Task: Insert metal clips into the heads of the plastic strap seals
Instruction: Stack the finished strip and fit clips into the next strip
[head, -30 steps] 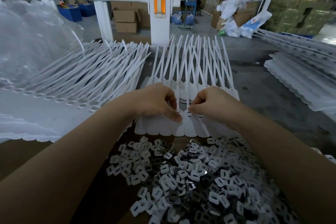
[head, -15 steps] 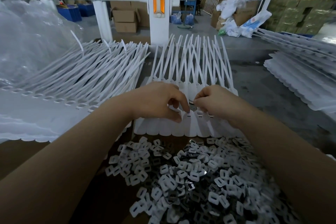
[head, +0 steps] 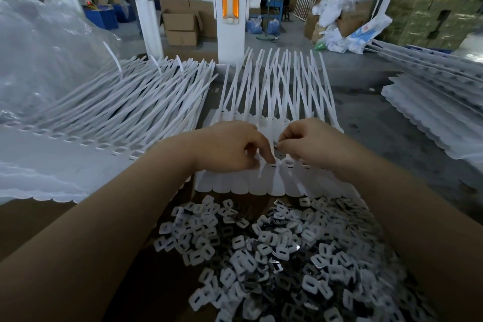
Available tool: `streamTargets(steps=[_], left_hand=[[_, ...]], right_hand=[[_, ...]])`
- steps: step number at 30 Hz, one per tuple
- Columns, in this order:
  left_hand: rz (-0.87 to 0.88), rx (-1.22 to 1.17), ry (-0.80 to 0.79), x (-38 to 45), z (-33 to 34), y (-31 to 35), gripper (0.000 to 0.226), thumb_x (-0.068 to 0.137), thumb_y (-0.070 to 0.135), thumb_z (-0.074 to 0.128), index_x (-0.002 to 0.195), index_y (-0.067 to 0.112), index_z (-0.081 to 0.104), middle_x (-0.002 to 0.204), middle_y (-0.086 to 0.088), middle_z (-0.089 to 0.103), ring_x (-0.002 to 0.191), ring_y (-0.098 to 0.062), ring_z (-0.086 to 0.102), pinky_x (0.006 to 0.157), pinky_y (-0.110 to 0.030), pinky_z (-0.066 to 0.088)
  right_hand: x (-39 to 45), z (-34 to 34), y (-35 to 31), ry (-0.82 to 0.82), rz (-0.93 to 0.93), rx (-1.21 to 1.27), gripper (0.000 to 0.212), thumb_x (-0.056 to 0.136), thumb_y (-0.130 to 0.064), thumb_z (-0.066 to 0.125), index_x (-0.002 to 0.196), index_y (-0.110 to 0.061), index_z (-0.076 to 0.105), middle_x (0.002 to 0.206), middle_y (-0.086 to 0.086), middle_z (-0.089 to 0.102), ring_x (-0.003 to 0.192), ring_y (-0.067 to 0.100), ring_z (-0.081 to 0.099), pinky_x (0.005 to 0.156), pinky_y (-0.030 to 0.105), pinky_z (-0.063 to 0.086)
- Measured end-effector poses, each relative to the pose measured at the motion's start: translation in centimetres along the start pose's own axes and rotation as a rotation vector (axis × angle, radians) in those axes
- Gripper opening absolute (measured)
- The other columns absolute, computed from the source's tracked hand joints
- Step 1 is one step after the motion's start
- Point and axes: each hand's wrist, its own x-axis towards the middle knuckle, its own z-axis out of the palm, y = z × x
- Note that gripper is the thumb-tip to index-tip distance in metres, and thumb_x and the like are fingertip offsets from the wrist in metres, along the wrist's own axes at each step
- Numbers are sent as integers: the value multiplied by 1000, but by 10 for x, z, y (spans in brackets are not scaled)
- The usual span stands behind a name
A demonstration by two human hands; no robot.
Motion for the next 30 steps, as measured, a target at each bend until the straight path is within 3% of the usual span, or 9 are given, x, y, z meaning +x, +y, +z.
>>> streamTargets(steps=[4,8,12,18,26,30], left_hand=[[6,-237,33,0,3,-7,30,91,15,65,86,45,65,92,16,61,87,4,60,81,-18,44],[14,-317,83,0,5,-11,20,92,10,64,98,28,72,95,16,67,88,6,63,79,-8,46],[12,-362,131,2,7,-14,17,92,6,64,102,14,75,94,9,72,87,0,67,77,-12,49],[20,-337,151,4,9,-15,15,91,9,66,101,14,75,96,5,73,89,-8,68,85,-24,54],[8,-350,155,6,10,-18,15,91,10,66,101,16,75,89,13,72,83,0,67,75,-12,50],[10,-360,146,5,10,-16,14,91,9,65,100,16,75,87,15,71,82,0,67,74,-11,49]], right_hand=[[-11,-7,-10,-298,-265,18,4,84,-23,74,84,-26,72,81,-10,73,74,5,68,68,19,51],[-20,5,-22,-540,-459,-161,10,81,-25,77,88,-30,74,80,-22,68,72,-5,62,67,10,46],[-22,14,-26,-575,-499,-231,20,80,-23,79,98,-30,74,78,-21,65,71,-6,60,66,11,48],[-24,17,-28,-588,-517,-243,19,79,-24,79,96,-32,74,77,-25,65,72,-6,61,67,8,45],[-23,15,-26,-580,-496,-187,11,82,-21,76,93,-23,77,80,-23,69,74,-8,62,68,8,47],[-23,11,-24,-571,-481,-133,9,83,-19,76,91,-22,76,85,-16,73,76,-3,66,73,15,53]])
